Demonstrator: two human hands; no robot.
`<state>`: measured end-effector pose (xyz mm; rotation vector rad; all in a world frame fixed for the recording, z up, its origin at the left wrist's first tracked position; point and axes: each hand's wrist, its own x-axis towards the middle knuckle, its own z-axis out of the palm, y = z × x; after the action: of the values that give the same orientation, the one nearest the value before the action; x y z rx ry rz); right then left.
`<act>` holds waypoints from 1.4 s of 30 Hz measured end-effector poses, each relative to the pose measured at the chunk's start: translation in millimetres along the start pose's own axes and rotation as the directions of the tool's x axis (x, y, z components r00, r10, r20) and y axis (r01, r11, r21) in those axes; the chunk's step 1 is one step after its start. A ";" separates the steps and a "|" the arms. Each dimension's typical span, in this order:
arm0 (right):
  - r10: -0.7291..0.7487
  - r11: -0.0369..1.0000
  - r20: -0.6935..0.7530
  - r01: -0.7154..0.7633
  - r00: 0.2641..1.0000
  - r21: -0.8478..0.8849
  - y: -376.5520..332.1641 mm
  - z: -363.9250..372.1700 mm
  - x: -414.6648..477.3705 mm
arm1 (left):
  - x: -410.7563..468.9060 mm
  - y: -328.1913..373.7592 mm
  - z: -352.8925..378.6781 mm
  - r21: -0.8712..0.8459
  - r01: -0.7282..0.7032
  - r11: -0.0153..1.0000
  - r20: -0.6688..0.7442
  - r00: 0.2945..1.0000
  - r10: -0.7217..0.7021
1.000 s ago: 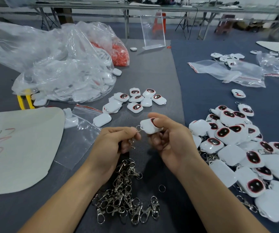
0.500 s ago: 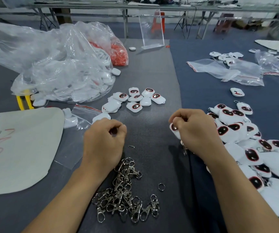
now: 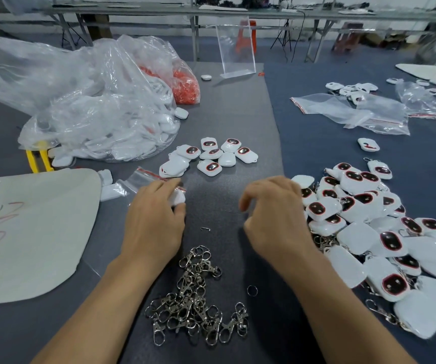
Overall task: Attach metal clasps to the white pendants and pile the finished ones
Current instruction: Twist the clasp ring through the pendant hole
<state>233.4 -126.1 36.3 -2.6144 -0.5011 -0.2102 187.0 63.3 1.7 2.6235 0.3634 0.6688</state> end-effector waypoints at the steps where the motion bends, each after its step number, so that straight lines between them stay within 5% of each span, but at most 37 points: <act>1: -0.028 0.999 0.049 0.026 0.998 0.040 -5.4 6.2 -2.5 | -0.1 0.1 -0.6 -0.015 -0.008 1.000 0.007 1.000 0.008; 6: -0.064 0.957 0.107 0.031 0.992 0.288 -18.3 24.0 -9.3 | -0.2 5.3 -8.8 -0.055 -0.147 0.988 -0.158 0.978 0.137; 8: -0.055 0.909 0.123 -0.001 0.991 0.418 -19.2 25.5 -9.3 | -3.0 11.5 -11.7 -0.227 -0.138 0.964 -0.204 0.975 0.092; 14: -0.007 0.714 0.111 -0.072 0.994 0.696 -18.4 23.8 -7.2 | -7.1 25.8 -10.2 -0.764 0.078 0.640 0.038 0.996 -0.076; 16: 0.039 0.718 0.083 -0.086 0.996 0.691 -15.0 24.6 -4.6 | -4.3 21.2 -12.3 -0.741 0.109 0.663 0.031 0.991 -0.127; 19: 0.108 0.794 0.062 -0.124 0.992 0.595 -7.6 28.1 -0.9 | -7.0 13.6 -18.8 -0.460 0.003 0.888 -0.006 1.000 -0.006; 21: 0.139 0.815 0.078 -0.158 0.987 0.557 -4.4 30.2 0.1 | -12.7 15.6 -24.0 -0.284 -0.054 0.957 0.160 0.982 0.102; 24: 0.128 0.852 0.072 -0.147 0.989 0.503 -4.9 31.1 0.6 | -18.3 23.5 -30.0 -0.205 -0.148 0.967 0.444 0.867 0.227; 28: 0.109 0.870 0.031 -0.110 0.994 0.481 -5.4 30.7 -1.6 | -16.0 27.1 -35.9 -0.271 -0.228 0.935 0.525 0.779 0.343; 38: 0.108 0.845 0.034 -0.110 0.994 0.523 -2.0 28.6 1.3 | -17.8 22.1 -16.2 -0.268 -0.137 0.954 0.335 0.915 0.226; 42: 0.178 0.651 0.142 -0.225 0.974 0.725 -1.0 26.4 0.6 | -15.1 18.0 -10.6 -0.456 0.062 0.888 0.255 0.965 0.064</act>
<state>235.2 -112.6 13.7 -1.8391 -0.2272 0.1336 171.4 45.6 12.3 2.2110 0.1020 0.3403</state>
